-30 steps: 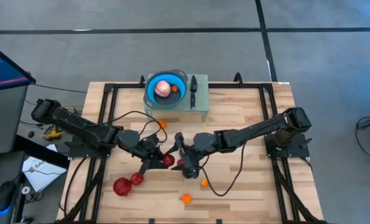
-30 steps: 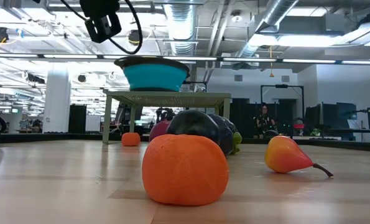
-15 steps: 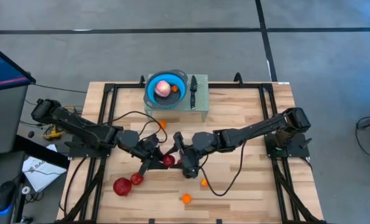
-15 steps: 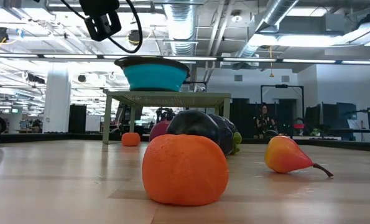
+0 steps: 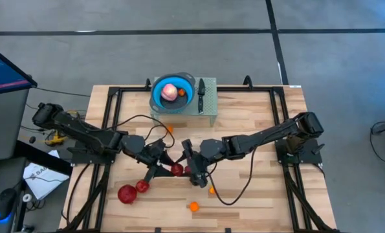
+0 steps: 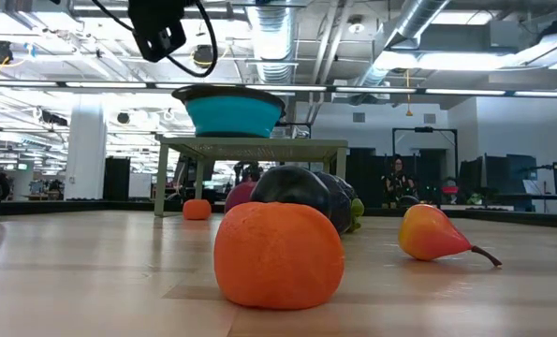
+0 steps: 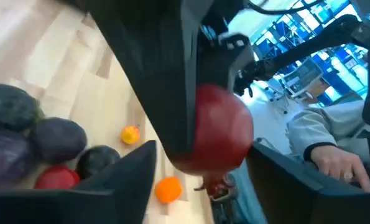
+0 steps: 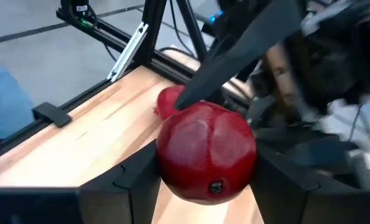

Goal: Pick & Place Fruit
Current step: Put the red pomegranate into the blue strainer bowl

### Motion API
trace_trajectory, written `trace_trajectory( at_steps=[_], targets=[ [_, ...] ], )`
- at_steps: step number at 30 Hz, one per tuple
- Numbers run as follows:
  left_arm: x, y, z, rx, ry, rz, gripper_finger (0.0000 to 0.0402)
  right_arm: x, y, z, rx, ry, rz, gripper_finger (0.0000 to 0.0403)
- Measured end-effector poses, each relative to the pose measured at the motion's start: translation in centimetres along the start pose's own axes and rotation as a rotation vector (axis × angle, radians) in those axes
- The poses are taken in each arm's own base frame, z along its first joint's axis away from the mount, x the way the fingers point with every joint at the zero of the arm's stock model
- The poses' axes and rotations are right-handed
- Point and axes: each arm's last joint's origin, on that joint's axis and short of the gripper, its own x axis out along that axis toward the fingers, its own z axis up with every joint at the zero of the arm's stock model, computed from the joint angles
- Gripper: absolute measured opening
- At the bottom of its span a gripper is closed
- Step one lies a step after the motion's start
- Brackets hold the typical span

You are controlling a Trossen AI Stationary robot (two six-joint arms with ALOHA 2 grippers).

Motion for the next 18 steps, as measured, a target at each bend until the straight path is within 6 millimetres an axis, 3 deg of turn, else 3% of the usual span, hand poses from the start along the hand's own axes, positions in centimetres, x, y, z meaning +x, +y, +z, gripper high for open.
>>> trace_trajectory(
  at_steps=[4,9,13,18],
  targets=[
    [-0.2,0.8,0.6,0.118,-0.02,0.028,0.03,0.1,0.6,-1.8,0.096,0.048,0.031,0.0211],
    [-0.9,0.5,1.2,0.456,-0.078,0.09,0.0329,0.0,1.0,-5.7,0.275,0.044,0.083,0.0198],
    [-1.0,-0.6,0.8,0.734,-0.122,0.193,0.0325,-0.9,0.1,-8.4,0.439,-0.102,0.138,0.0202],
    [-0.9,-3.5,-0.6,0.977,-0.19,0.297,0.032,-3.2,-2.0,-10.3,0.579,-0.38,0.165,0.0214]
  ],
)
